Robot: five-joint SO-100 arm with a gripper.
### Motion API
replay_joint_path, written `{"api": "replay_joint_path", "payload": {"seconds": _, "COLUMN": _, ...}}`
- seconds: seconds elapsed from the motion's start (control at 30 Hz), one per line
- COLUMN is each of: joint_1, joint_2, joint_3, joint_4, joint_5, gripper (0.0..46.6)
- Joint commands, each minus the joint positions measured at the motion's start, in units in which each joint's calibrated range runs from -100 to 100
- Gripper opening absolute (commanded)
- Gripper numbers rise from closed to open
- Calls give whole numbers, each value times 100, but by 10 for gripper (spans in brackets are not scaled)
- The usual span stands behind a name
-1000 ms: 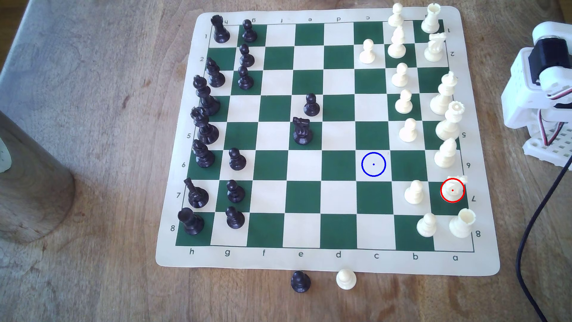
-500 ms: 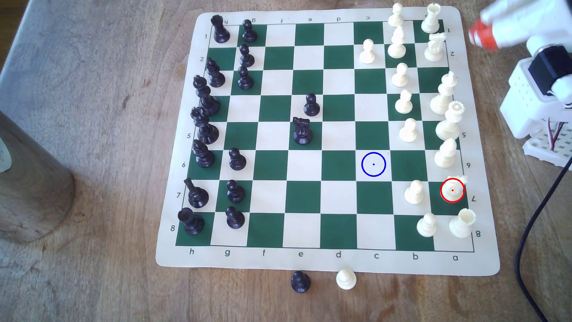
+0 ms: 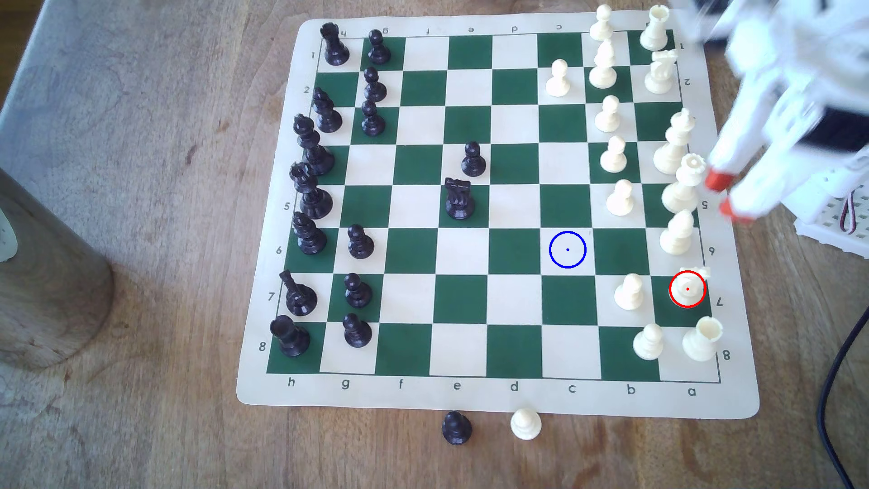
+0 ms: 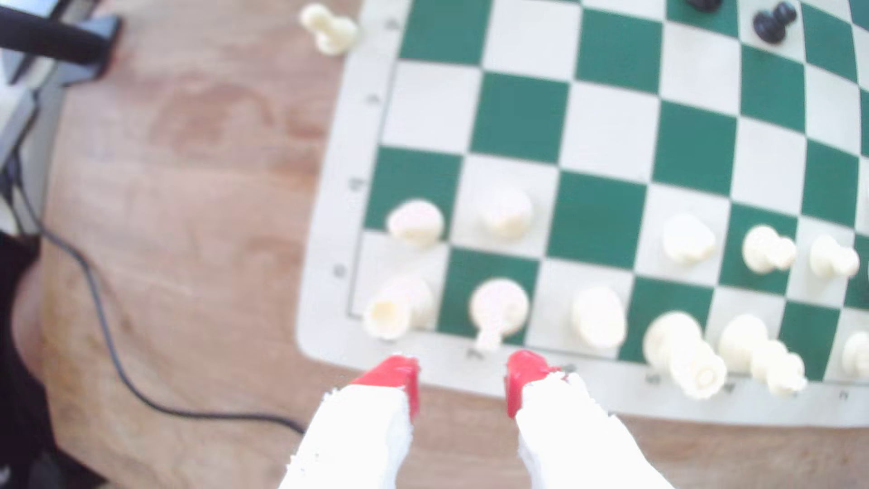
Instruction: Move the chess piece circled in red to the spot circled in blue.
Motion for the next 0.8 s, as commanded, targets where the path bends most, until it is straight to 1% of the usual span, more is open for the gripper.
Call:
{"api": "replay_joint_path", "payload": {"seconds": 0.0, "joint_1": 13, "joint_2": 265, "joint_3": 115, "joint_4": -66, "joint_5": 98, "gripper": 129}}
{"api": "replay_joint_path", "payload": {"seconds": 0.1, "joint_1": -34, "joint_2": 104, "joint_3": 487, "joint_4": -147, "joint_5": 98, "gripper": 151}}
{"api": "replay_joint_path", "payload": {"seconds": 0.13, "joint_1": -34, "joint_2": -92, "joint_3": 868, "joint_4": -279, "joint_5": 112, "gripper": 167}}
{"api": "replay_joint_path", "payload": {"seconds": 0.23, "joint_1": 5, "joint_2": -304, "joint_3": 1294, "joint_4": -377, "joint_5": 117, "gripper": 178}}
{"api": "replay_joint_path", "payload": {"seconds": 0.37, "joint_1": 201, "joint_2": -414, "joint_3": 1421, "joint_4": -377, "joint_5": 117, "gripper": 182}}
{"api": "replay_joint_path", "payload": {"seconds": 0.43, "joint_1": 357, "joint_2": -355, "joint_3": 1493, "joint_4": -410, "joint_5": 39, "gripper": 183}}
{"api": "replay_joint_path", "payload": {"seconds": 0.53, "joint_1": 490, "joint_2": -363, "joint_3": 1756, "joint_4": -590, "joint_5": -15, "gripper": 188}}
{"api": "replay_joint_path", "payload": {"seconds": 0.6, "joint_1": 498, "joint_2": -253, "joint_3": 1919, "joint_4": -778, "joint_5": -103, "gripper": 191}}
{"api": "replay_joint_path", "payload": {"seconds": 0.77, "joint_1": 435, "joint_2": 222, "joint_3": 1928, "joint_4": -1081, "joint_5": -225, "gripper": 193}}
